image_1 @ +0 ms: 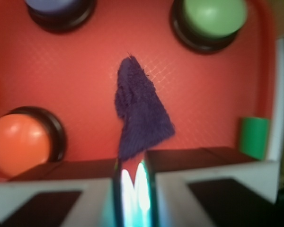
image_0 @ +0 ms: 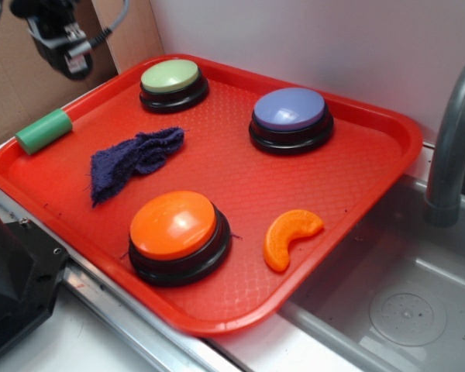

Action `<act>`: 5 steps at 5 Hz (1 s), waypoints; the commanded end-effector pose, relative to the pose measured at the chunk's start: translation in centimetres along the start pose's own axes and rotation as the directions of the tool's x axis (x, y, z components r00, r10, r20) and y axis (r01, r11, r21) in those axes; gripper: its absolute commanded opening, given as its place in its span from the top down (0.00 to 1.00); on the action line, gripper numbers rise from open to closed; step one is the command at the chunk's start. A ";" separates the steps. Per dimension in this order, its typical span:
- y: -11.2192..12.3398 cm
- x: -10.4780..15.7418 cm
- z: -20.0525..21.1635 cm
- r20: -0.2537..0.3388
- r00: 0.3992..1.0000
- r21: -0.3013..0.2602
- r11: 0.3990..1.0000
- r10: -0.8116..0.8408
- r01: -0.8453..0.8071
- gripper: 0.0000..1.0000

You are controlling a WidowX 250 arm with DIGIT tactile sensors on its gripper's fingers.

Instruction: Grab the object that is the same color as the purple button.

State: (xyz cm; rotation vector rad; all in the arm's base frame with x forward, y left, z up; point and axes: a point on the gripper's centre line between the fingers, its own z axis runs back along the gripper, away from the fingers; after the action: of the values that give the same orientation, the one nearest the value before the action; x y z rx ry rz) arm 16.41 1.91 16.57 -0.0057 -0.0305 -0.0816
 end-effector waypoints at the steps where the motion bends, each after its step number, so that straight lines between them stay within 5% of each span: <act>1: 0.1 0.7 0.7 0.156 0.982 -0.098 0.987 -0.108 0.124 0.00; 2: 1.3 2.6 -4.3 0.177 0.975 -0.057 0.988 -0.132 0.144 0.00; 5: 2.6 3.4 -15.0 0.068 0.989 -0.028 0.991 -0.131 0.133 0.00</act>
State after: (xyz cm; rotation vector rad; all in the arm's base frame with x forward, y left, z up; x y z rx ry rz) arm 20.69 3.86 1.44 -0.0452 -0.0791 -0.1951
